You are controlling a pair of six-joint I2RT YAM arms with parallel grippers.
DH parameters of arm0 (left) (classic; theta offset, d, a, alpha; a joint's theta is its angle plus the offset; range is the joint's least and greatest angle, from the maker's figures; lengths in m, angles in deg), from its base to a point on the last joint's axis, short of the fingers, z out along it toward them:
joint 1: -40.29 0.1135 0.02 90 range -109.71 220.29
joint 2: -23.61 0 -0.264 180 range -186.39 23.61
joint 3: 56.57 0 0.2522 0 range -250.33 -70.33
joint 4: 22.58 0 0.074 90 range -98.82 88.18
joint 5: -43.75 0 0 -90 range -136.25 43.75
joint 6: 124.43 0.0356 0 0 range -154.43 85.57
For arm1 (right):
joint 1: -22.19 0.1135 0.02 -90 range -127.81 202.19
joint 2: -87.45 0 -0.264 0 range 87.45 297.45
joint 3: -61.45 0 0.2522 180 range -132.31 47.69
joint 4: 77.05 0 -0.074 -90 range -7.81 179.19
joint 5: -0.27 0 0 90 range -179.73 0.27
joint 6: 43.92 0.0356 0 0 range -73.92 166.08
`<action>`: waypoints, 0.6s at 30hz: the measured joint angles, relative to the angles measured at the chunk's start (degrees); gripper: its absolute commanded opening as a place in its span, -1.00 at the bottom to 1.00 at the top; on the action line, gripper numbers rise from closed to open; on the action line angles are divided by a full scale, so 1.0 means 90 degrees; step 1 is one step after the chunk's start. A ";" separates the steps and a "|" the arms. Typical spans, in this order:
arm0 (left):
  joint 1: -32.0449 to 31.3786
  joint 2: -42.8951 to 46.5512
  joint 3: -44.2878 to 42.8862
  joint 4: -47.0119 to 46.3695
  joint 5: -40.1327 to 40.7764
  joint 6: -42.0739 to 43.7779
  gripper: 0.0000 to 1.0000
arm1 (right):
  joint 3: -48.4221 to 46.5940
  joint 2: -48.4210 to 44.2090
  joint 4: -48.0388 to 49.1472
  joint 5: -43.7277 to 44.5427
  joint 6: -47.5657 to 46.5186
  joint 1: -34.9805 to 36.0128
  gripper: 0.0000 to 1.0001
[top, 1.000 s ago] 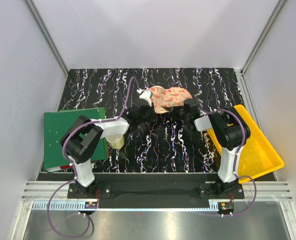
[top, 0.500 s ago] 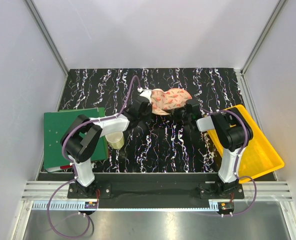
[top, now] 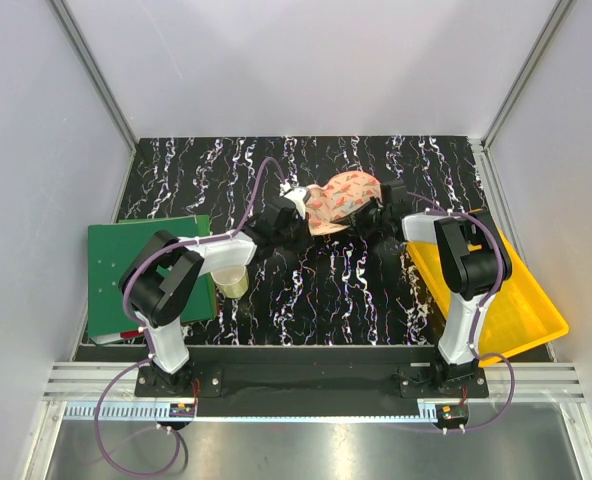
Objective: Place the bra in the laundry bag and zip it closed
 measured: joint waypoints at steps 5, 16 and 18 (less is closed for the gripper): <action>0.0015 0.0000 0.0000 -0.0109 -0.0430 0.0019 -1.00 | -0.0476 0.0265 -0.0464 -0.0376 -0.0595 -0.0143 -0.51; 0.0277 -0.0333 0.0002 -0.0527 -0.1241 -0.1202 -1.00 | 0.0396 -0.0345 -0.0678 -0.0092 -0.1161 -0.0488 0.49; 0.0272 -0.0520 0.0029 -0.0719 -0.1404 -0.1469 -1.00 | 0.0695 -0.0656 -0.0631 -0.0085 -0.1132 -0.0449 0.53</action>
